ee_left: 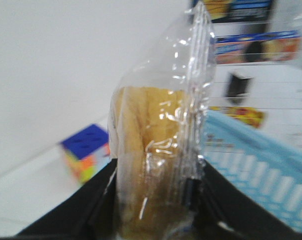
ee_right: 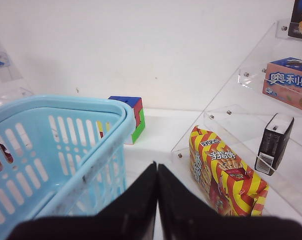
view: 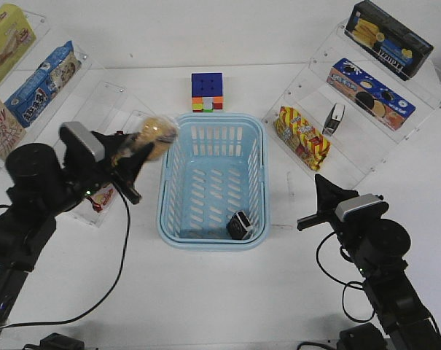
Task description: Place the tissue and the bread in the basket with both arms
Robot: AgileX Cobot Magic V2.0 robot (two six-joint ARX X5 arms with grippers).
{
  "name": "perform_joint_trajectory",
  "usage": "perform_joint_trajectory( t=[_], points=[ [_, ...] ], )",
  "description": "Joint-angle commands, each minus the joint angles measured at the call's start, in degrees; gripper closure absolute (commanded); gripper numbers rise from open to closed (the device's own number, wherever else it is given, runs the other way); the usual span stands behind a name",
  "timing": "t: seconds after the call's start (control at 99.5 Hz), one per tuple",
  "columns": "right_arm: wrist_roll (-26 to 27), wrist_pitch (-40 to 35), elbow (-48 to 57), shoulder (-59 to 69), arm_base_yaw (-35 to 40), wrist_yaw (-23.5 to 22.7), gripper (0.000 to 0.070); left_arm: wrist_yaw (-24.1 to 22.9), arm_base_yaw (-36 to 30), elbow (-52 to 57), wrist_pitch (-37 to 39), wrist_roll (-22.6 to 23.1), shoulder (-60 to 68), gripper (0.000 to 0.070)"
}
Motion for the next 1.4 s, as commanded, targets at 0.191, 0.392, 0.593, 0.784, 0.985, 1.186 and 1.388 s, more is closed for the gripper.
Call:
perform_joint_trajectory(
  t=[0.191,0.392,0.593,0.784,0.985,1.186,1.388],
  points=[
    [0.8,0.6,0.6,0.1,0.3,0.0,0.0699,2.6,-10.8,0.5,-4.2,-2.8,9.8,0.0492],
    [0.4,0.6,0.6,0.1,0.3,0.1,0.0699,2.5,-12.5,0.5,-2.8,-2.7,12.3,0.0267],
    [0.3,-0.6,0.6,-1.5,0.2,2.1,0.0699,-9.3,-9.3,3.5,-6.1,-2.8,7.6,0.0337],
    [0.4,-5.1,0.3,-5.2,0.2,7.3,0.0699,-27.5,-5.9,5.4,-13.9,-4.9,-0.8,0.0699],
    [0.3,-3.7,0.2,-6.7,0.2,10.3,0.0699,-34.5,-1.2,0.0,-19.8,-11.1,-11.2,0.0699],
    [0.4,-3.2,0.2,-6.7,0.2,10.3,0.0699,-40.4,1.0,-25.8,-0.2,-11.8,-27.4,0.0699],
    [0.4,-2.4,0.2,-6.7,0.2,10.5,0.0699,-40.5,1.1,-39.6,9.6,-12.1,-37.0,0.0696]
  ],
)
